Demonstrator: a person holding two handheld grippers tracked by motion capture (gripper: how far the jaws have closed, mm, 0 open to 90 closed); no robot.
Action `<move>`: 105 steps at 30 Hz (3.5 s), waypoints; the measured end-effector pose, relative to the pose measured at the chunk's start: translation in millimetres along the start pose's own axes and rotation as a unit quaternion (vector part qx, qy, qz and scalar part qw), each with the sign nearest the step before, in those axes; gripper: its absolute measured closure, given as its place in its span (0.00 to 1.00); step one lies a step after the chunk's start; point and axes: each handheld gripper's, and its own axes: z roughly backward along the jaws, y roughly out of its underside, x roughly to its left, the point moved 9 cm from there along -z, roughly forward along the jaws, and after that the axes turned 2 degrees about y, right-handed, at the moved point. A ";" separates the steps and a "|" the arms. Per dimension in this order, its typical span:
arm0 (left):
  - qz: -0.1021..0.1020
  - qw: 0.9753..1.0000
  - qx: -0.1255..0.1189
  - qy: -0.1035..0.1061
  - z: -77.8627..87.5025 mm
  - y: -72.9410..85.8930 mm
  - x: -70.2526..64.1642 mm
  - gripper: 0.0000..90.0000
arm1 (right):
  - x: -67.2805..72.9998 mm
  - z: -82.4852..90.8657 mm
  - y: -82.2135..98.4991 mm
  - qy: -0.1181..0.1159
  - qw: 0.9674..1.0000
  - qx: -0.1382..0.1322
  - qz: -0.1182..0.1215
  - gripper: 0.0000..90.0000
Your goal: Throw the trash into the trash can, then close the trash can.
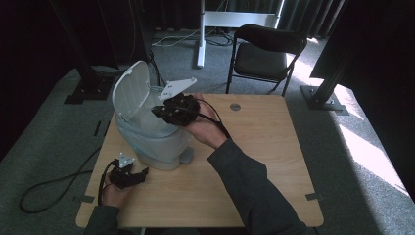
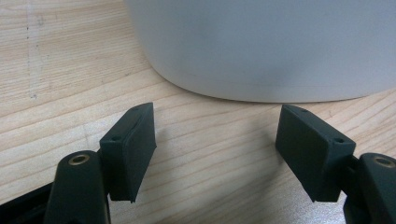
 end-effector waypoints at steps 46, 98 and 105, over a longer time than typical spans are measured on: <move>0.000 1.000 0.000 0.001 0.1 0.1 -0.3 0.32 | -49.1 -15.5 -11.6 0.044 0.996 -0.009 -0.071 0.70; -0.001 1.000 0.000 0.001 1.8 1.7 -1.0 0.32 | -38.0 -28.9 -62.1 0.026 0.996 -0.055 -0.066 0.83; -0.001 1.000 -0.001 0.001 1.9 1.8 -1.2 0.32 | -33.9 -31.9 -68.8 0.027 0.996 -0.057 -0.059 0.89</move>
